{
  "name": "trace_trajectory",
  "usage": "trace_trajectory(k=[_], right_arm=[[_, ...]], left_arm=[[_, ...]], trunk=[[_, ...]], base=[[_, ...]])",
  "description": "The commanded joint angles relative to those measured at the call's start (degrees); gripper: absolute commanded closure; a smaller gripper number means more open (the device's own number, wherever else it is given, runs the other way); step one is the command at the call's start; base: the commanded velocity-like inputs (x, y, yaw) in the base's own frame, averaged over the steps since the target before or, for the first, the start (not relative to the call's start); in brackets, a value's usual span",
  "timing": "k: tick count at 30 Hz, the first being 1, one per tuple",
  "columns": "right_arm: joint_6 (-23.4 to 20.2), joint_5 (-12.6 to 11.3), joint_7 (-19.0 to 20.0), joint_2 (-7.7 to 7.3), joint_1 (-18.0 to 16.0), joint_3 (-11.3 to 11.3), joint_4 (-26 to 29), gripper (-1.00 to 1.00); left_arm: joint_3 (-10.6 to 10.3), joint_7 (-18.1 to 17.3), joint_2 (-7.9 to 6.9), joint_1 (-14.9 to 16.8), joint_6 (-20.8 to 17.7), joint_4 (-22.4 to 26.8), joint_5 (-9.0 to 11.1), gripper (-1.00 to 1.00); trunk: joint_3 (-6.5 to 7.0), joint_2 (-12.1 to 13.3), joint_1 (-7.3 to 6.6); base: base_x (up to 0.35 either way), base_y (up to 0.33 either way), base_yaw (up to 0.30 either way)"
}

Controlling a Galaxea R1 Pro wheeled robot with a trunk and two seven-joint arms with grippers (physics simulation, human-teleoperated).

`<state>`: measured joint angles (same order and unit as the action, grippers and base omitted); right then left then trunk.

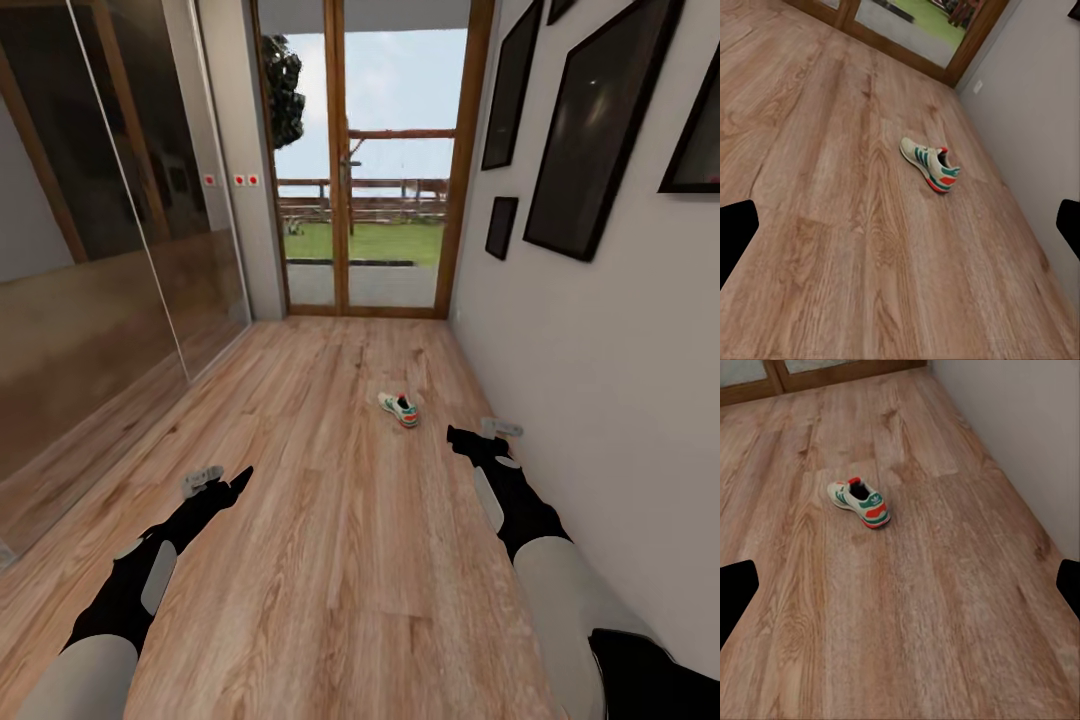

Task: Pick up the two gym shoes and the two sandals from the corridor floor and place them onto the hallstand (shoe rack) in the corridor, making sure they are on the rack and not on the floor. Arrange them so the two gym shoes are next to each other and the two sandals are next to each other.

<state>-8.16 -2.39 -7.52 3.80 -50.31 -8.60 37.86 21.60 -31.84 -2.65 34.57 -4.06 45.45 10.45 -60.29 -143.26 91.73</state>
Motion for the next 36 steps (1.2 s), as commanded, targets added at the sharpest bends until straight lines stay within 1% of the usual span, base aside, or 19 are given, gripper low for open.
trace_trajectory(k=[1, 36], right_arm=[[-0.28, -0.25, -0.10, 0.05, -0.01, -0.10, 0.11, -1.00], [-0.28, -0.25, -0.04, 0.07, -0.03, -0.10, 0.11, -1.00]], left_arm=[[0.11, -0.32, 0.01, 0.02, -0.43, -0.01, 0.51, -1.00], [0.11, -0.34, 0.01, 0.06, -0.43, -0.01, 0.47, -1.00]], trunk=[[-0.06, -0.02, 0.02], [-0.06, -0.02, 0.02]], base=[[0.349, -0.067, 0.000], [0.349, -0.066, 0.001]])
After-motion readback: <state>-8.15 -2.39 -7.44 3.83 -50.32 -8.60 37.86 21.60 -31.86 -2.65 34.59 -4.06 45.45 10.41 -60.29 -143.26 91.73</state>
